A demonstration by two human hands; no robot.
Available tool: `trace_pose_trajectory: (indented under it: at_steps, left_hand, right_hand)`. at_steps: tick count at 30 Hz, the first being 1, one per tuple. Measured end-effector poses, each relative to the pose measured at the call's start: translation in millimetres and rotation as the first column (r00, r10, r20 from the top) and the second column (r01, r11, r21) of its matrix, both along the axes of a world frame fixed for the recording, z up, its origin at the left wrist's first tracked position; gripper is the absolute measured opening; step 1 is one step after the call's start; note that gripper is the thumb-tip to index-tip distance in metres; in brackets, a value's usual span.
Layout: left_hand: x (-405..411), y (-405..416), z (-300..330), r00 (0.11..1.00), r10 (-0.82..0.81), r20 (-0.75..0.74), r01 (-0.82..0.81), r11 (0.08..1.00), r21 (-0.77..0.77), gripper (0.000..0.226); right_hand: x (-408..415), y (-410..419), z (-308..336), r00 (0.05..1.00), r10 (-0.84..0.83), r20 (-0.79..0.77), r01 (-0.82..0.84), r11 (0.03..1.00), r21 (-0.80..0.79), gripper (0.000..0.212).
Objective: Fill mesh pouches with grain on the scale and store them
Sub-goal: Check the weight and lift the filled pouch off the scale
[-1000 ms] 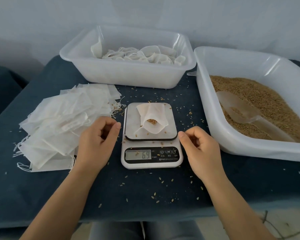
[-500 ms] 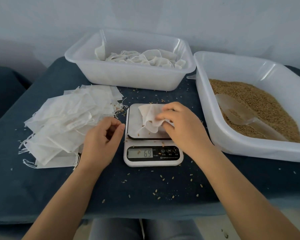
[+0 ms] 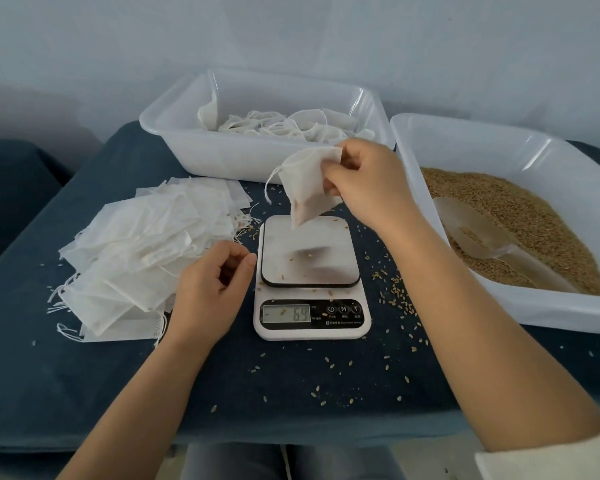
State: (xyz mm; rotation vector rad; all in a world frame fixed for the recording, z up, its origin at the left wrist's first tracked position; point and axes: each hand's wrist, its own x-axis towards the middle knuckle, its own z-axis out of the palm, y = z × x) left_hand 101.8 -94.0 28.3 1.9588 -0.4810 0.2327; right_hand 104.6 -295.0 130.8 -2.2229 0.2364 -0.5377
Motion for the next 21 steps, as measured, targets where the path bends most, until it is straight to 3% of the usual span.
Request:
trace_pose_trajectory:
  at_steps: [5, 12, 17, 21]
  left_hand:
    - [-3.8, -1.7, 1.3, 0.999, -0.035, 0.029, 0.034, 0.999, 0.029, 0.025]
    - [-2.7, -0.2, -1.4, 0.999, -0.034, 0.013, 0.033, 0.999, 0.038, 0.024]
    - [-3.2, -1.8, -2.2, 0.999, -0.051, 0.019, 0.05, 0.998, 0.046, 0.026]
    - [-3.3, -1.1, -2.7, 0.999, -0.044, 0.008, 0.044, 0.998, 0.041, 0.024]
  right_hand:
    - [6.1, 5.0, 28.9, 0.999, 0.031, -0.01, -0.03, 0.997, 0.066, 0.015]
    - [13.5, 2.9, 54.7, 0.989, 0.14, -0.048, -0.144, 0.986, -0.086, 0.052]
    - [15.4, -0.6, 57.6, 0.985, 0.162, -0.067, -0.173, 0.961, -0.218, 0.025]
    - [14.7, -4.1, 55.9, 0.982, 0.179, -0.067, -0.189, 0.96, -0.208, 0.012]
